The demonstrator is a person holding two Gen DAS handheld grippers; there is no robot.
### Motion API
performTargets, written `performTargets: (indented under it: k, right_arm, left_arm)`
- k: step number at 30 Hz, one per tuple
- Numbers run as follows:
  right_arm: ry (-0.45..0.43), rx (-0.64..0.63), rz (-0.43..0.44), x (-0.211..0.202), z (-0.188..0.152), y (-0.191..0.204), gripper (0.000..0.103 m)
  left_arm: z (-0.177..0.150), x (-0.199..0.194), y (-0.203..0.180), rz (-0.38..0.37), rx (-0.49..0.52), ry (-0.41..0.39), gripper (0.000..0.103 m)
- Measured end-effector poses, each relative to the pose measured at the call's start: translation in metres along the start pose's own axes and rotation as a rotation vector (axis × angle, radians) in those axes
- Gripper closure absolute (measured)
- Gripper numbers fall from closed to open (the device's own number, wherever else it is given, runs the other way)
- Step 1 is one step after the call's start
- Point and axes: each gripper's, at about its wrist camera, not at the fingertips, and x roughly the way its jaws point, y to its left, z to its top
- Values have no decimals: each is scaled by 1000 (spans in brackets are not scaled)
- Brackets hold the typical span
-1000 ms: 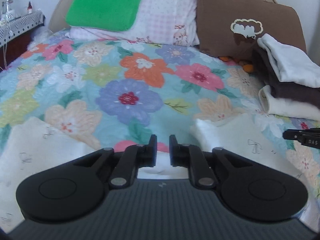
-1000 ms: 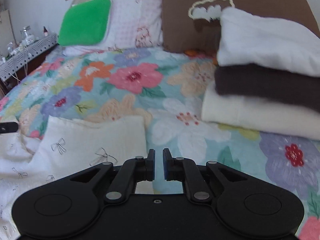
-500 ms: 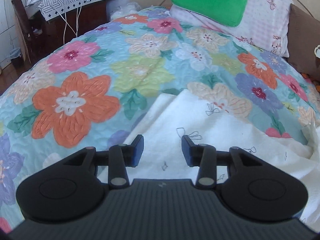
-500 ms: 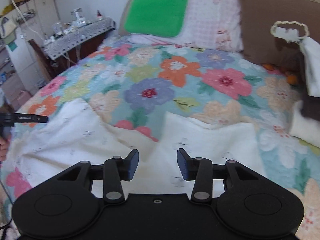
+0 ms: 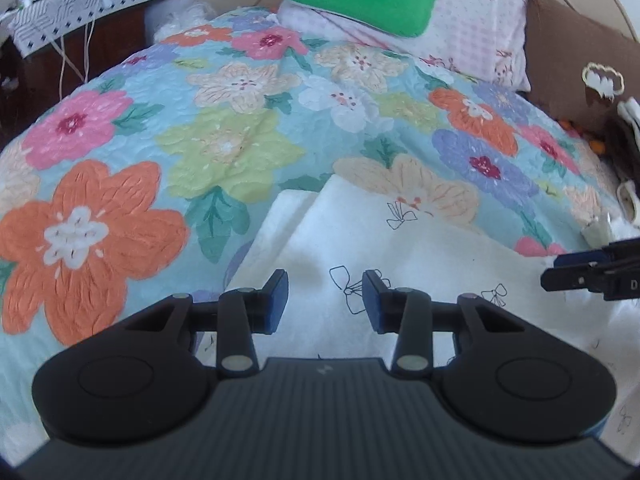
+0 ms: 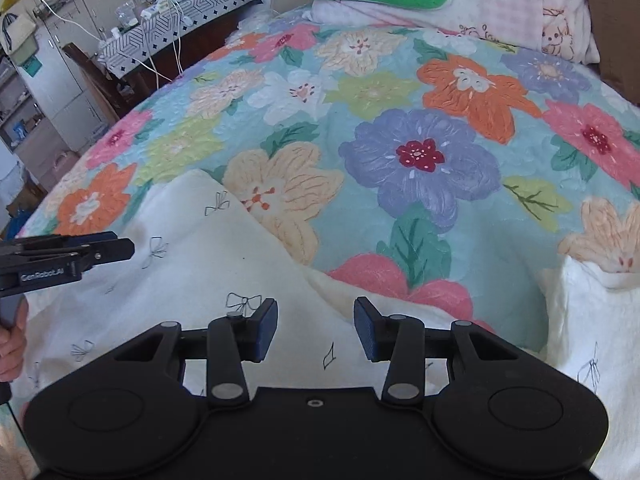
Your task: Fold clothes
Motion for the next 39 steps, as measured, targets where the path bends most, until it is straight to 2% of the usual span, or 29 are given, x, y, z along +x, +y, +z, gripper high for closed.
performTargets:
  k: [3, 4, 5, 6, 7, 10, 14, 16, 19, 20, 24, 27, 28, 29, 30, 31, 33, 34, 36, 38, 39]
  right_arm:
    - [18, -12, 26, 9, -2, 5, 56]
    - [9, -27, 26, 10, -3, 9, 68]
    - [-7, -53, 24, 10, -6, 13, 94]
    - [-27, -77, 20, 8, -8, 18, 100]
    - [-49, -102, 15, 6, -11, 22, 100]
    - [-99, -182, 4, -1, -17, 35, 100]
    - [-99, -244, 27, -2, -20, 44, 100]
    - [-95, -253, 26, -1, -22, 45, 100]
    - [-83, -248, 56, -1, -25, 45, 100]
    - [-77, -252, 67, -2, -26, 45, 100]
    - [-60, -264, 92, -7, -31, 46, 100]
    - [-41, -268, 97, -7, -34, 43, 100]
    - [-39, -273, 93, -7, -34, 43, 100]
    - [-37, -278, 88, -7, -35, 43, 100]
    - [-38, -276, 82, -6, -35, 42, 100]
    - [-40, -272, 74, -6, -35, 42, 99]
    - [-50, -256, 46, -5, -34, 40, 99]
    - [-55, -243, 28, -4, -33, 38, 95]
    - [-56, -215, 11, -2, -31, 34, 92]
    - [-56, -192, 15, 2, -27, 32, 76]
    - [-57, -184, 14, 4, -25, 32, 73]
  left_arm:
    - [10, 6, -1, -5, 51, -32, 62]
    - [14, 8, -1, -12, 66, -39, 62]
    - [16, 11, -2, -27, 75, -22, 67]
    - [17, 15, -3, -43, 84, 1, 85]
    - [18, 18, -4, -56, 90, 18, 90]
    - [16, 23, -4, -36, 92, 14, 89]
    - [17, 18, 4, 16, 61, -59, 86]
    - [22, 14, 7, -29, 58, -72, 86]
    - [26, 19, 1, -27, 108, -67, 86]
    - [24, 23, -1, -14, 120, -56, 83]
    - [19, 39, -9, 37, 170, -14, 57]
    - [17, 40, -7, 35, 167, -17, 55]
    - [17, 38, -6, 11, 160, -18, 55]
    - [17, 37, -5, -18, 153, -18, 61]
    - [17, 35, -3, -47, 145, -18, 89]
    - [18, 33, -4, -73, 139, -7, 103]
    - [21, 23, -7, -116, 140, -3, 102]
    - [23, 16, -9, -134, 149, -17, 102]
    - [27, 0, -13, -133, 152, -61, 102]
    - [27, -3, -8, -133, 117, -74, 102]
    - [28, -5, -5, -133, 98, -79, 102]
